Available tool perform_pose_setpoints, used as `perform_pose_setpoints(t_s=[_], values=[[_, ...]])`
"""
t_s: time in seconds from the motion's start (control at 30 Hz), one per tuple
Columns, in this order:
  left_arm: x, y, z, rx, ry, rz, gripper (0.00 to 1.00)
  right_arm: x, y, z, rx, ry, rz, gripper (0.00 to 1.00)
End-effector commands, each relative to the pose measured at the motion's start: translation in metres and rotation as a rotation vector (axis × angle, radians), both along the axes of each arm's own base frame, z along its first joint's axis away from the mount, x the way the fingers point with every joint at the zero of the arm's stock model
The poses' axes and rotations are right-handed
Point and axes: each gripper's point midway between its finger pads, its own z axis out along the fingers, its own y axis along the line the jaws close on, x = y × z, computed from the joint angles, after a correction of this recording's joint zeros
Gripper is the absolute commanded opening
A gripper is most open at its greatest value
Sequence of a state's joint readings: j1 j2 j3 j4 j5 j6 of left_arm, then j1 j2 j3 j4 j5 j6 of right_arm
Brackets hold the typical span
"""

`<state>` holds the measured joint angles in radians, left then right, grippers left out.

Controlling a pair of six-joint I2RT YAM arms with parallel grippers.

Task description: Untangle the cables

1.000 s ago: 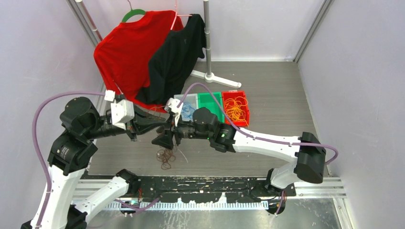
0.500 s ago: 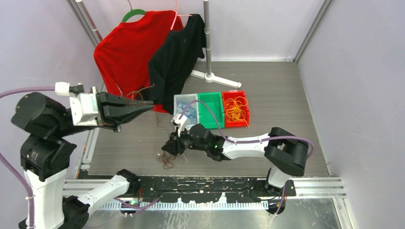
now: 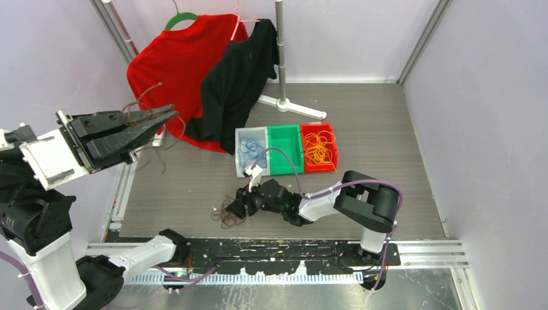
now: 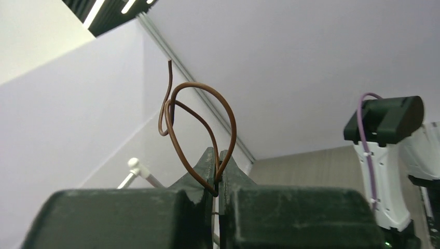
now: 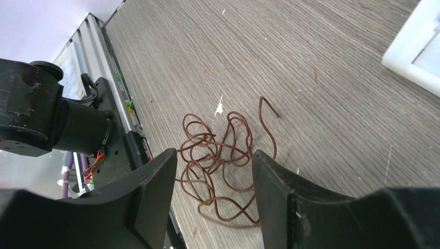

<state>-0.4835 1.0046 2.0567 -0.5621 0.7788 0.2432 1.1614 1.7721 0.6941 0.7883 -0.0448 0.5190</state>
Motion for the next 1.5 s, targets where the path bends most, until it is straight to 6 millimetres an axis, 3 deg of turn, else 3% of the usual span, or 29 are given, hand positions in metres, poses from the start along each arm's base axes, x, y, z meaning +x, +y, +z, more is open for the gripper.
perform_pose_setpoints(t_s=[0.0,0.1,0.17,0.3,0.47,0.57,0.7,0.83,0.93,1.1,1.3,1.47], values=[[0.002,0.012,0.037,-0.074,-0.166,0.087,0.0,0.01,0.004,0.028,0.122,-0.028,-0.057,0.62],[0.0,0.013,0.04,-0.08,-0.172,0.087,0.0,0.009,0.002,0.038,0.152,-0.037,-0.057,0.66],[0.001,0.01,0.032,-0.059,-0.146,0.073,0.0,0.008,0.001,0.058,0.186,-0.063,-0.05,0.69],[0.006,0.006,0.01,-0.026,-0.066,0.057,0.0,0.002,-0.006,0.128,0.266,-0.158,-0.013,0.77],[0.014,-0.006,-0.041,0.045,0.077,0.011,0.0,-0.017,-0.028,0.218,0.34,-0.295,0.07,0.87],[0.017,-0.01,-0.064,0.07,0.14,-0.005,0.0,-0.027,-0.044,0.249,0.318,-0.365,0.107,1.0],[0.021,-0.013,-0.089,0.1,0.2,-0.013,0.0,-0.035,-0.066,0.288,0.342,-0.451,0.111,1.0],[0.023,-0.015,-0.114,0.123,0.266,-0.024,0.0,-0.054,-0.073,0.322,0.407,-0.492,0.194,0.99],[0.024,-0.016,-0.128,0.133,0.3,-0.028,0.0,-0.067,-0.069,0.338,0.438,-0.498,0.27,0.98],[0.026,-0.018,-0.137,0.137,0.329,-0.03,0.0,-0.066,-0.055,0.347,0.448,-0.512,0.301,0.95],[0.027,-0.018,-0.137,0.134,0.335,-0.029,0.0,-0.055,-0.026,0.35,0.457,-0.506,0.306,0.89],[0.027,-0.017,-0.14,0.134,0.341,-0.025,0.0,-0.041,-0.013,0.36,0.499,-0.523,0.252,0.81]])
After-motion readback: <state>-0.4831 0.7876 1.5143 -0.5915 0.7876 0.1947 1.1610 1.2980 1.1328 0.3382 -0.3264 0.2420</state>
